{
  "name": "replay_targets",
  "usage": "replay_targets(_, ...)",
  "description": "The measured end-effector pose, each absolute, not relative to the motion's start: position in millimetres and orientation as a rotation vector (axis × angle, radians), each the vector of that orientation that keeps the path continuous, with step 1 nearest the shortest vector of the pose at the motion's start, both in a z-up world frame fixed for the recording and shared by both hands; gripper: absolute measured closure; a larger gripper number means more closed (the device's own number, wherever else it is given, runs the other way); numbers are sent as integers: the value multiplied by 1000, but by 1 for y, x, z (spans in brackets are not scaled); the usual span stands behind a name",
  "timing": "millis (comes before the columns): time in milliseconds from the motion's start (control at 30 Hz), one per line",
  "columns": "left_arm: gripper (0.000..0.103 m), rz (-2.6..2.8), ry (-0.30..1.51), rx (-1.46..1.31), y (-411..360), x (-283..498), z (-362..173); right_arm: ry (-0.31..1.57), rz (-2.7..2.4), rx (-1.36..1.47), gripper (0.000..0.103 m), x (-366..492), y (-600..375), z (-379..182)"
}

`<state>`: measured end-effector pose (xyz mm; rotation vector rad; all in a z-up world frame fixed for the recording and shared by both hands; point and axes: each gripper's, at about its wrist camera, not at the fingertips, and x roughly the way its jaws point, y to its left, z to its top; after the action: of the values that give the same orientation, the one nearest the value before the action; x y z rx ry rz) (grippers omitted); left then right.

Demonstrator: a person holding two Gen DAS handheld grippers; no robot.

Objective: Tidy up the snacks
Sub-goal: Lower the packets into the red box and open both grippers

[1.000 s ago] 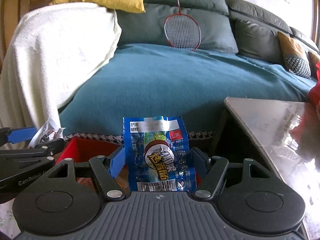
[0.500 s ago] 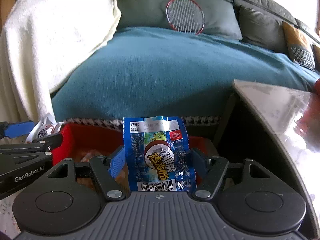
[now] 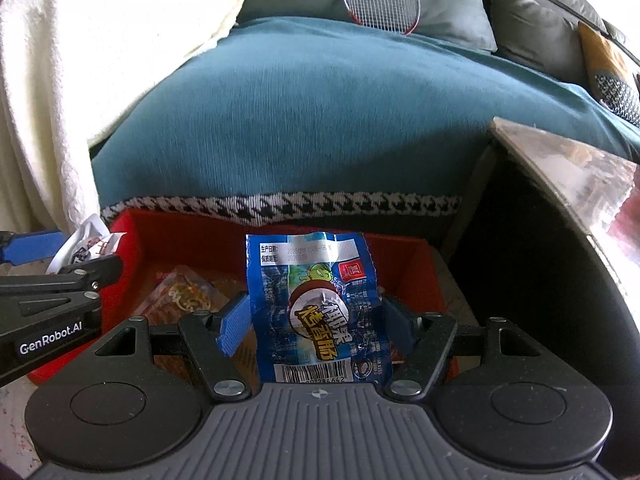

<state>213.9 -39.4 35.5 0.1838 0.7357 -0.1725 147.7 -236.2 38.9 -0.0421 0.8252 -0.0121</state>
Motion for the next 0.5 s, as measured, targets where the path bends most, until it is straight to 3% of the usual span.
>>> replay_targets(500, 56, -186, 777, 204, -42, 215, 25, 914, -21, -25, 27, 154, -239, 14)
